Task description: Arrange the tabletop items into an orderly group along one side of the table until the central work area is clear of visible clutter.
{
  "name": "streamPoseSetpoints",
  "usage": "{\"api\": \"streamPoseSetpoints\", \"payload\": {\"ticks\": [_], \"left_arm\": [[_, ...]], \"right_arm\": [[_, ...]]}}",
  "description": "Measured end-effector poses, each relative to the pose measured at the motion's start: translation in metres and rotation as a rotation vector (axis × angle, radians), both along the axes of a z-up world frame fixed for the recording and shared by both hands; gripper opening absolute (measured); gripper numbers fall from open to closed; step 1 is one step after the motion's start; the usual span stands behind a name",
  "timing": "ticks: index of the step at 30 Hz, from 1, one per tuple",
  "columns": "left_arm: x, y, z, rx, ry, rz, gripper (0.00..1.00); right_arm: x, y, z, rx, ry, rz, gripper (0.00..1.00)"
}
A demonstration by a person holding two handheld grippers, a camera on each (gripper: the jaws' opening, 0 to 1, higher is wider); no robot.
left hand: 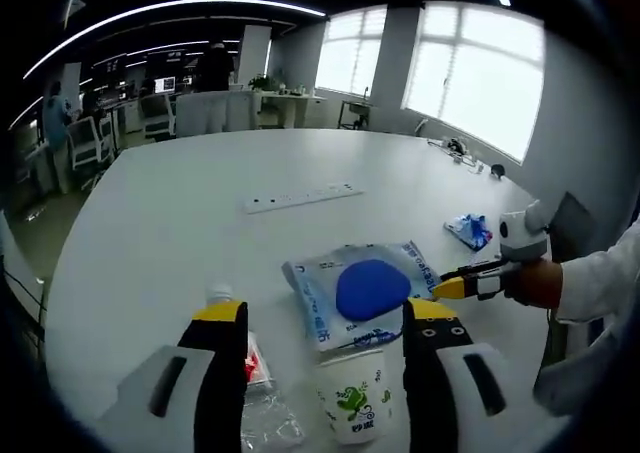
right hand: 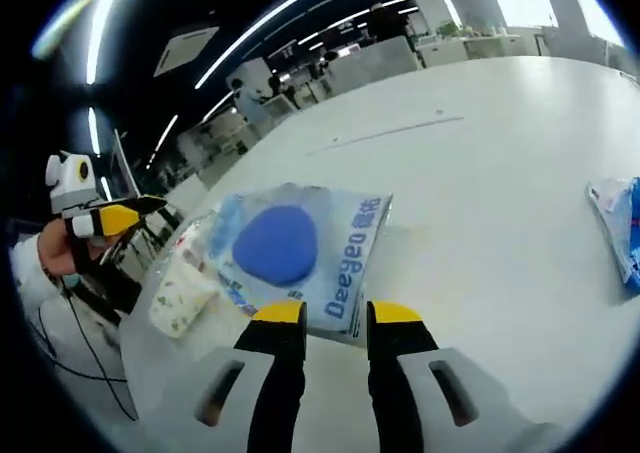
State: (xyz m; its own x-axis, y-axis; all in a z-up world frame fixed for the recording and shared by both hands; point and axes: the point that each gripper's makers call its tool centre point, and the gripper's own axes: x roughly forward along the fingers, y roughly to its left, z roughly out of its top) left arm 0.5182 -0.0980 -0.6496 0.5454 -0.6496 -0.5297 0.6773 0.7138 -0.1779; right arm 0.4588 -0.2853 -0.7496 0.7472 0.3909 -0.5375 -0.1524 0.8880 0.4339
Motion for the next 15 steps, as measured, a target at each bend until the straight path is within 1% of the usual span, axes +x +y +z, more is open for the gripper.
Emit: {"api": "streamPoseSetpoints", "payload": {"ticks": [4,6,7,12,15], "left_arm": [[0.0003,0.0,-0.0027,0.006,0.003,-0.003,0.63],[0.0006,0.0,-0.0044,0.013,0.004,-0.005,0.63],[0.0007,-0.0001,-0.0047,0.013,0.004,-0.006,0.62],[0.002,-0.0025,-0.0075,0.023,0.004,-0.012,0.62],[0.0048,-0.0051,-0.0075,0.029,0.001,-0.013,0.59]], "right_arm": [[0.0,-0.0002,-0.0021,-0.004,0.005,0.002,0.12],[0.0001,-0.0029,-0.0031,-0.026,0.0,0.003,0.08],[0.0001,-0.0028,-0.0031,-0.025,-0.001,0.003,0.07],[0.0,-0.003,-0.0042,-0.017,0.002,-0.004,0.05],[-0.0008,-0.0031,-0.0051,-0.016,0.004,-0.004,0.05]]}}
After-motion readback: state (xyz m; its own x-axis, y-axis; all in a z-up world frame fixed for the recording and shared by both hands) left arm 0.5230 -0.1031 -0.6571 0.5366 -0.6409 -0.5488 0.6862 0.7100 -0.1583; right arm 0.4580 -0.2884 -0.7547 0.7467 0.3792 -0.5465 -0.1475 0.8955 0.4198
